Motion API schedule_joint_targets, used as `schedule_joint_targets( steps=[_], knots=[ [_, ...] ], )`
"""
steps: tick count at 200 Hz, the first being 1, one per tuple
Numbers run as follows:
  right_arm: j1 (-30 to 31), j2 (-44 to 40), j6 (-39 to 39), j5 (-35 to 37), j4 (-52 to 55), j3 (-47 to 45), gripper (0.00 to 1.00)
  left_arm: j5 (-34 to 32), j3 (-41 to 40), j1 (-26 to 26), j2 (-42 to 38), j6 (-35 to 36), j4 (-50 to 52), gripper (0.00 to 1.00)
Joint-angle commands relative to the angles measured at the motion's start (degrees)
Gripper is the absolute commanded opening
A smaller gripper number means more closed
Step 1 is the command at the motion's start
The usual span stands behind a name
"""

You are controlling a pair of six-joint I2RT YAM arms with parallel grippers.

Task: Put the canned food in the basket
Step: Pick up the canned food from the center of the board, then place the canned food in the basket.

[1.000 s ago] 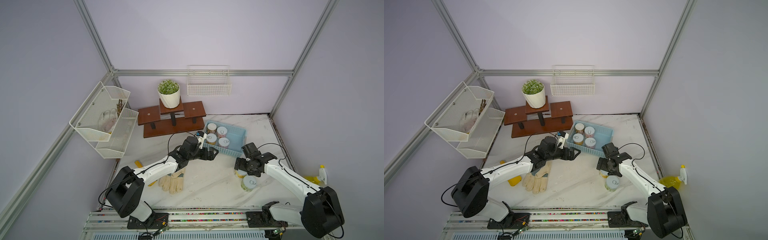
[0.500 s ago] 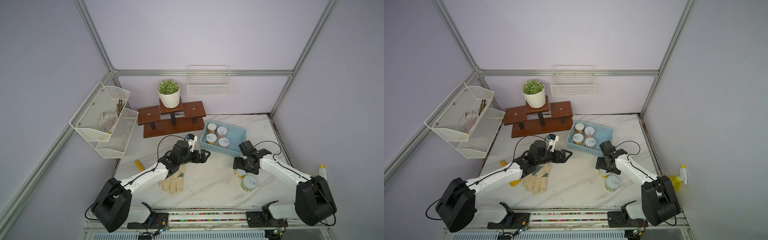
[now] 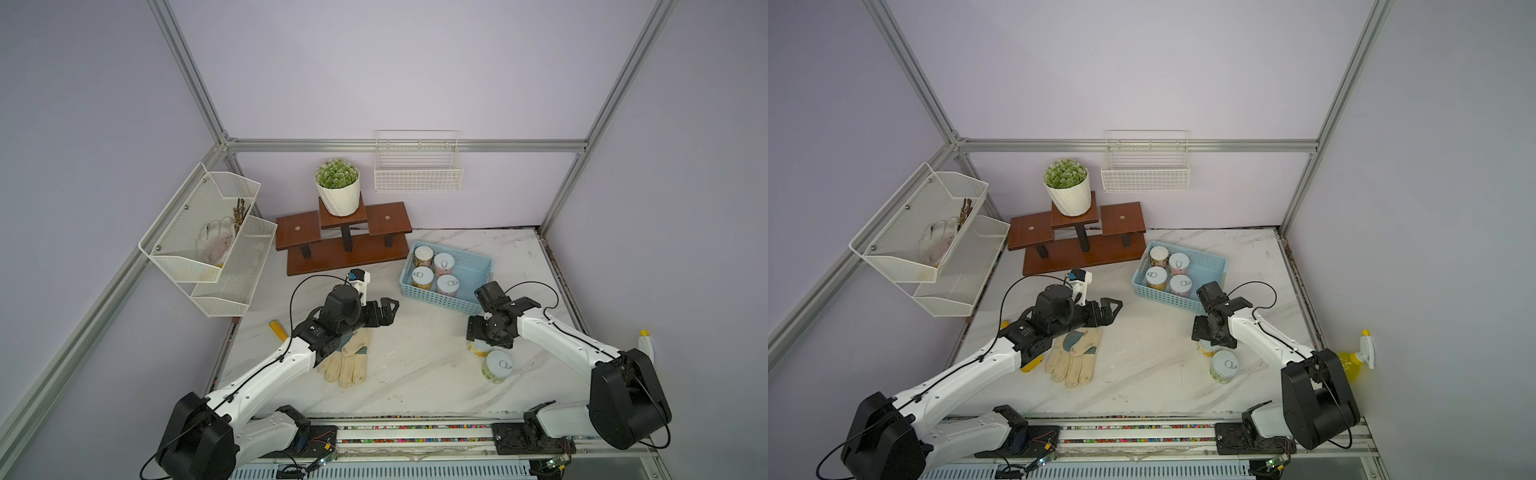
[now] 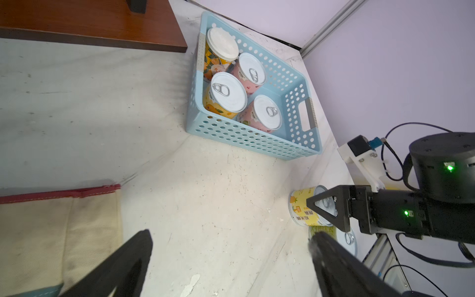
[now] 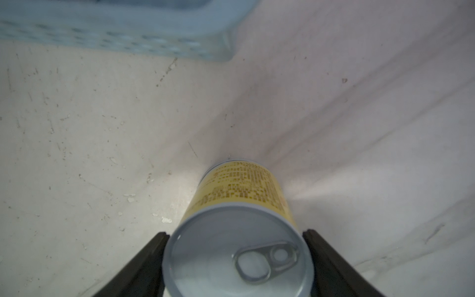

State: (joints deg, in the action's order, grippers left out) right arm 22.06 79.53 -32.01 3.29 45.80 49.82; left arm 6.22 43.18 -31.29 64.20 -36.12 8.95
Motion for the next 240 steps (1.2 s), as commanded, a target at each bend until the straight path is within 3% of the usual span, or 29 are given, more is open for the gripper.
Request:
schedule_joint_targets(
  steps=[1,42,72,114,168,240],
  knots=[
    [3.45,0.52,-1.88,-0.65,0.34,2.68,0.77,-4.44,-0.51,1.17,-3.2,1.68,3.18,1.0],
    [10.93,3.5,-5.14,0.23,0.22,6.97,0.76,-5.69,-1.32,2.12,-5.23,1.84,5.01,1.0],
    [11.97,4.72,-5.51,-2.41,-1.71,9.73,0.72,-4.29,-1.35,1.85,-5.32,4.22,5.51,1.0],
    [11.86,6.49,-3.9,-2.37,0.73,16.61,0.7,-11.05,-2.5,-5.34,-6.11,6.16,6.39,1.0],
    [8.18,7.7,-0.32,1.4,5.78,26.01,0.7,-14.41,-4.02,-13.3,-3.77,4.34,3.17,1.0],
    [0.11,16.15,4.37,5.14,7.69,38.86,0.7,-11.45,3.72,-12.97,5.62,5.66,0.8,1.0]
  ],
)
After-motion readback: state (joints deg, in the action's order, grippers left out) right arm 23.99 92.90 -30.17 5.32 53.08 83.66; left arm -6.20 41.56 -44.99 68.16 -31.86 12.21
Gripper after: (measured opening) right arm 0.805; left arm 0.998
